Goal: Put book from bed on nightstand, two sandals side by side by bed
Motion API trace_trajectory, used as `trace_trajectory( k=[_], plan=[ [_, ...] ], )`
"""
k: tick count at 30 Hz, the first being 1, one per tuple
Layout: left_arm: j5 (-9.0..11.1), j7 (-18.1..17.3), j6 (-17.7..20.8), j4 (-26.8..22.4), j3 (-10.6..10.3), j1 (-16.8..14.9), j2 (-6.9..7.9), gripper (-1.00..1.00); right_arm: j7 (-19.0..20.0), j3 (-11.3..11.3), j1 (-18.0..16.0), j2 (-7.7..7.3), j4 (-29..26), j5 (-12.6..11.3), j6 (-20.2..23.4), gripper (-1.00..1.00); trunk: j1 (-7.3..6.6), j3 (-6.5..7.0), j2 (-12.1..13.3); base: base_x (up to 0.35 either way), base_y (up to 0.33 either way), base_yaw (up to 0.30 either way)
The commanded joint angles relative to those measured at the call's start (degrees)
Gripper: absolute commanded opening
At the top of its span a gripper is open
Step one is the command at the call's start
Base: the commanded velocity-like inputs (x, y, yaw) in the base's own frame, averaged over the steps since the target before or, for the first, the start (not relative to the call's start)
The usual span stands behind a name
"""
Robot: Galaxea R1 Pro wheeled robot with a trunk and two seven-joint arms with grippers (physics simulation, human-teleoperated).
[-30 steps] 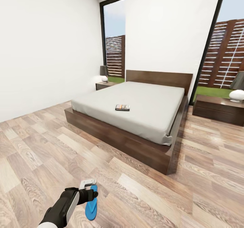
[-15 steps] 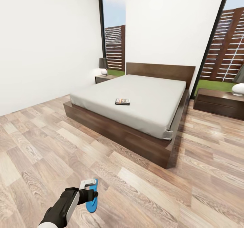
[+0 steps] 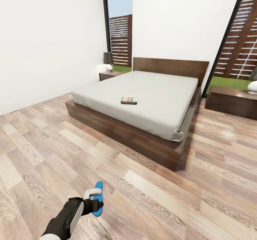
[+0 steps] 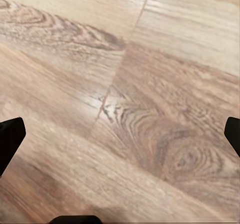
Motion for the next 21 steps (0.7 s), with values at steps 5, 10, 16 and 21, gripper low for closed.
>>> trace_trajectory(
  k=[5, 10, 16, 21],
  plan=[
    [-0.1, -0.3, 0.3, -0.1, 0.4, 0.0, -0.07, 1.0, 0.2, -0.1, 0.0, 0.0, -0.1, -0.6, 0.6, 1.0, 0.12, -1.16, -0.1, 0.0, 0.0, 0.0],
    [-0.1, -0.3, 0.3, -0.1, 0.4, 0.0, -0.07, 1.0, 0.2, -0.1, 0.0, 0.0, -0.1, -0.6, 0.6, 1.0, 0.24, -2.27, -0.2, 0.0, 0.0, 0.0],
    [-0.1, -0.3, 0.3, 0.0, 0.4, 0.0, -0.07, 1.0, 0.2, -0.1, 0.0, 0.0, -0.1, -0.6, 0.6, 1.0, 0.4, -3.6, -0.2, 0.0, 0.0, 0.0],
    [0.0, -0.3, 0.3, -0.1, 0.4, 0.0, -0.07, 1.0, 0.8, -0.5, 0.1, -0.56, -1.0, -0.9, 1.5, 1.0, 0.53, -4.71, -0.3, 0.0, 0.0, 0.0]
  ],
)
